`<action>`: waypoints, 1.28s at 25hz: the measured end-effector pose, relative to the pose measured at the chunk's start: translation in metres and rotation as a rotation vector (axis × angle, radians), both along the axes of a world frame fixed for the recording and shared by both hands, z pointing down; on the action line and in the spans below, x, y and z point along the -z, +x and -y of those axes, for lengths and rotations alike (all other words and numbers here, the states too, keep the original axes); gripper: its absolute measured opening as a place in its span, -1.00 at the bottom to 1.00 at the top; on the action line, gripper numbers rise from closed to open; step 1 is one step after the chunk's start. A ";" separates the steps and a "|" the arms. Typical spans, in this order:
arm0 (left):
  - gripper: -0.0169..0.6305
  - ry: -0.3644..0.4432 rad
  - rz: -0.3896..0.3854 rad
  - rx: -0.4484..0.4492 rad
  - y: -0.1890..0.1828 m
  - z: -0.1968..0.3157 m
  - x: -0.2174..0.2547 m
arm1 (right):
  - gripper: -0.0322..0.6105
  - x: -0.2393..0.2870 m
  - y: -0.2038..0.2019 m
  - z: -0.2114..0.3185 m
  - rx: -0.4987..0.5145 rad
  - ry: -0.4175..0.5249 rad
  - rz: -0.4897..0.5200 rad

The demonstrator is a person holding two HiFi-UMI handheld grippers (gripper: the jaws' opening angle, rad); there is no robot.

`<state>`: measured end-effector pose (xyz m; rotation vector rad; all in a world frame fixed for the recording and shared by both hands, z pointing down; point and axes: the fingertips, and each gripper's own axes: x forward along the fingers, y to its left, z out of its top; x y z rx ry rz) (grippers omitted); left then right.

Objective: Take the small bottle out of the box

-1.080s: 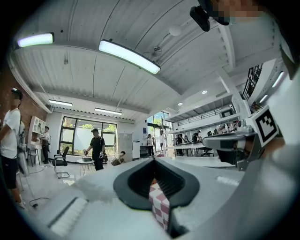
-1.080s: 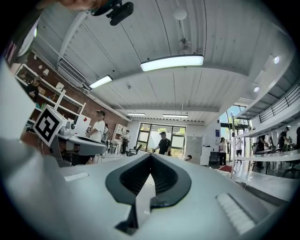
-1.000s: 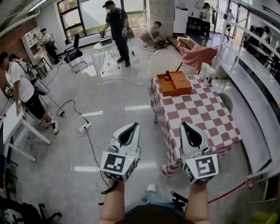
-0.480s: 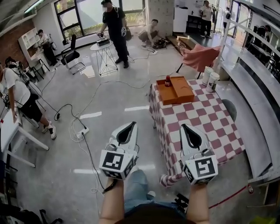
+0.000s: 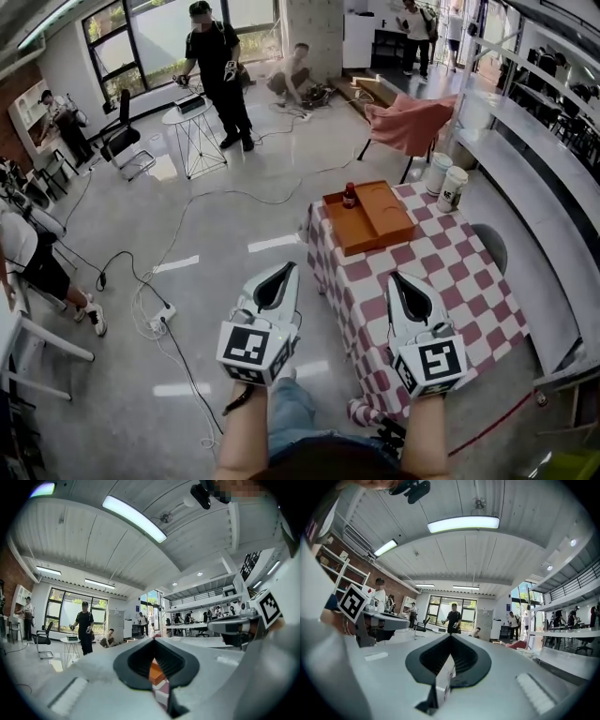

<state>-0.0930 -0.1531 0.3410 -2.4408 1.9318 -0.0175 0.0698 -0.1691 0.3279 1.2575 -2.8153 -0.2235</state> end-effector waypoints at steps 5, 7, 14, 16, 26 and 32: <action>-0.95 -0.008 0.026 -0.067 -0.051 0.069 -0.005 | -0.90 -0.002 -0.046 0.064 -0.079 -0.026 0.021; -0.95 -0.012 0.027 -0.088 -0.072 0.096 -0.004 | -0.90 -0.004 -0.064 0.089 -0.107 -0.037 0.024; -0.95 -0.017 0.005 -0.154 -0.126 0.178 0.000 | -0.90 -0.016 -0.110 0.160 -0.202 -0.062 0.037; -0.95 -0.018 0.008 -0.180 -0.135 0.196 -0.004 | -0.90 -0.024 -0.117 0.175 -0.230 -0.070 0.021; -0.95 -0.055 -0.008 -0.242 -0.154 0.260 -0.034 | -0.54 -0.054 -0.129 0.240 -0.304 -0.131 0.015; -0.95 -0.082 -0.006 -0.235 -0.160 0.291 -0.046 | -0.36 -0.086 -0.132 0.291 -0.306 -0.202 -0.003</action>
